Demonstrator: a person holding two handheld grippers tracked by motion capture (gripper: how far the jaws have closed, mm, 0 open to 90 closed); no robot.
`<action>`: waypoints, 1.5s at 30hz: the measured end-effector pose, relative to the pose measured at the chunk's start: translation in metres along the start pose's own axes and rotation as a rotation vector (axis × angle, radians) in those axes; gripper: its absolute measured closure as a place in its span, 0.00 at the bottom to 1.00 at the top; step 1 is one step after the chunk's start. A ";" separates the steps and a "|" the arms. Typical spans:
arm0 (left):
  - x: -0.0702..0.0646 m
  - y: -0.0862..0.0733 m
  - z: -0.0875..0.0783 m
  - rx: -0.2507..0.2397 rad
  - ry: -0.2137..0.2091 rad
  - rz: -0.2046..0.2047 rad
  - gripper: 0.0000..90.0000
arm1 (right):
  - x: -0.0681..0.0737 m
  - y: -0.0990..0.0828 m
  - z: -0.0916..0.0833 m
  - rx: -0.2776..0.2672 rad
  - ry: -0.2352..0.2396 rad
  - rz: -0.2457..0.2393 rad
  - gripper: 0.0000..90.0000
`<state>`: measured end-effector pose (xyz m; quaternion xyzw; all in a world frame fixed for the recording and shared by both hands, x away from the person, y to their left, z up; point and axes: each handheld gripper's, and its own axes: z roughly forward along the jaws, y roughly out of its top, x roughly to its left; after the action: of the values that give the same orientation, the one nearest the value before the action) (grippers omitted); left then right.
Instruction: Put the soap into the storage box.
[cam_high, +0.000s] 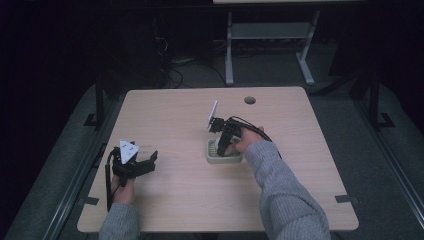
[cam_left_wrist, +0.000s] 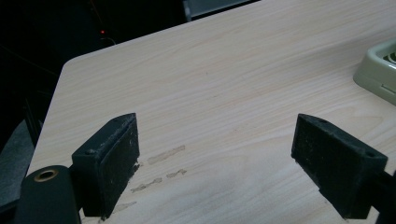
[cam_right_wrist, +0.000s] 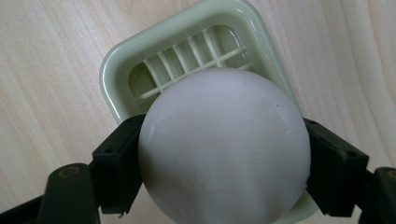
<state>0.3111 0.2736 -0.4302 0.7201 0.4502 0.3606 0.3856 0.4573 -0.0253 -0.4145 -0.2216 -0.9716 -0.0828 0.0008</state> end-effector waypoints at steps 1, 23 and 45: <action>0.000 0.000 0.000 0.001 -0.001 -0.001 0.16 | 0.000 0.000 0.000 -0.001 -0.001 0.001 0.25; 0.000 0.000 0.000 -0.002 -0.002 -0.004 0.16 | -0.001 -0.001 -0.006 -0.034 0.007 0.020 0.23; -0.001 0.000 -0.002 0.003 -0.002 0.004 0.16 | -0.002 -0.018 -0.031 -0.103 0.028 0.066 0.21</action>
<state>0.3087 0.2732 -0.4298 0.7219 0.4488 0.3601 0.3844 0.4505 -0.0477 -0.3868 -0.2520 -0.9581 -0.1360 0.0057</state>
